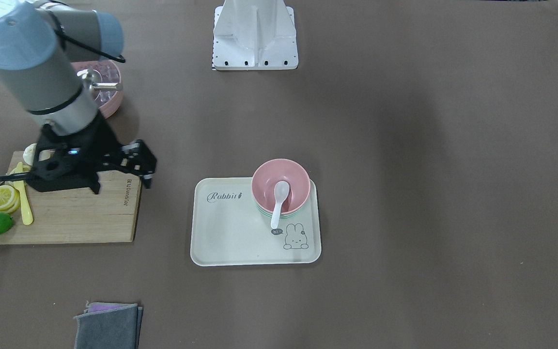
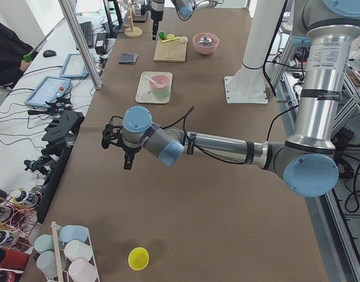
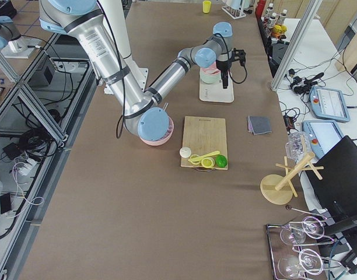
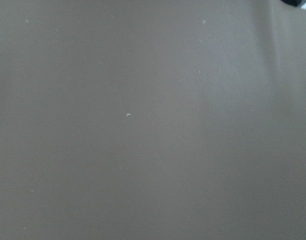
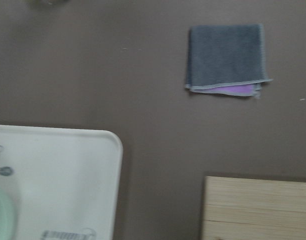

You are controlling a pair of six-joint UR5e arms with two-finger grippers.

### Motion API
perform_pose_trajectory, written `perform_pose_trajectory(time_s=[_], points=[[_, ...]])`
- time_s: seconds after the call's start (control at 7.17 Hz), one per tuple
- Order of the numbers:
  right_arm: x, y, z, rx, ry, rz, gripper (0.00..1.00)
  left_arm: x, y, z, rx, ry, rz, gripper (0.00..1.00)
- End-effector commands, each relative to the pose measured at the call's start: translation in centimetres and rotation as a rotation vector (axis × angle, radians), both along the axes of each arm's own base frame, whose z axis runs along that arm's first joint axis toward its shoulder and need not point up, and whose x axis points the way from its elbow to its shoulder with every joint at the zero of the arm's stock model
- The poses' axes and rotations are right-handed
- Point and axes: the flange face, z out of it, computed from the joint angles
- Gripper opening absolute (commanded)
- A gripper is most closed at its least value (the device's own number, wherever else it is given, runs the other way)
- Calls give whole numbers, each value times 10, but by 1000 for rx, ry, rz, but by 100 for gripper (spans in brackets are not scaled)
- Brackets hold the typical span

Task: Stack pink bowl on green and place spoon

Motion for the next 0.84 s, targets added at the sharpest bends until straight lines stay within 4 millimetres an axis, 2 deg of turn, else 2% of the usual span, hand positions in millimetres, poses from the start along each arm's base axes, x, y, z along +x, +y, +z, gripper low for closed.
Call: perform_pose_trajectory(time_s=[0.0, 0.28, 0.56, 0.7], points=[[141, 7, 142, -35, 175, -113, 100, -60, 8, 28, 6, -100, 104, 98], [254, 38, 233, -146, 49, -101, 100, -60, 16, 71, -64, -93, 123, 98], [308, 98, 339, -226, 2, -148, 100, -60, 13, 92, -90, -92, 127, 98], [323, 110, 380, -263, -4, -165, 100, -61, 21, 109, -114, -115, 121, 98]])
